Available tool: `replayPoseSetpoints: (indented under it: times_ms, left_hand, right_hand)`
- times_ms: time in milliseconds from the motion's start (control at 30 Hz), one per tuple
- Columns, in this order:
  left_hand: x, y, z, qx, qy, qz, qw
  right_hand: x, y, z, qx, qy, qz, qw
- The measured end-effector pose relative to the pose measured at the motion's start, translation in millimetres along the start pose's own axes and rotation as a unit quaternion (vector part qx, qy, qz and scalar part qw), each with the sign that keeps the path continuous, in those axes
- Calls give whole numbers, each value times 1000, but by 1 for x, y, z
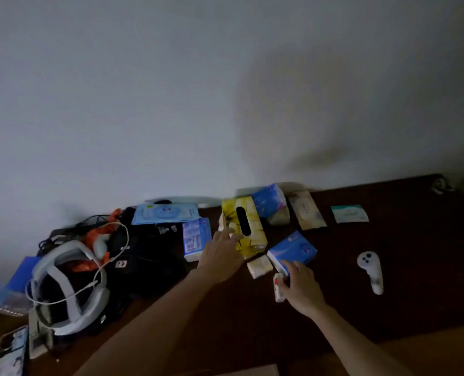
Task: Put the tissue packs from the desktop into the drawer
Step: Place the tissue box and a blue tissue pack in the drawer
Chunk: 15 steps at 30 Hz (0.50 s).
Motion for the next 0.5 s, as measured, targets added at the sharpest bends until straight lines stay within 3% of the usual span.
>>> replayPoseSetpoints:
  times_ms: [100, 267, 367, 500]
  left_hand:
    - [42, -58, 15, 80, -7, -58, 995]
    - [65, -139, -7, 124, 71, -127, 982]
    - [70, -152, -17, 123, 93, -100, 983]
    - [77, -143, -14, 194, 29, -43, 980]
  right_hand:
    - [34, -24, 32, -54, -38, -29, 997]
    - [85, -56, 66, 21, -80, -24, 996]
    - [111, -72, 71, 1, -73, -29, 997]
    - [134, -68, 78, -56, -57, 43, 996]
Point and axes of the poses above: each hand's wrist, its own x-axis towards the middle knuckle, its own y-axis out of the back of the hand, z = x × y, the point moved 10 cm from there along x, towards the middle knuckle, and after that the axes turned 14 degrees about z, right-handed, at the moved point
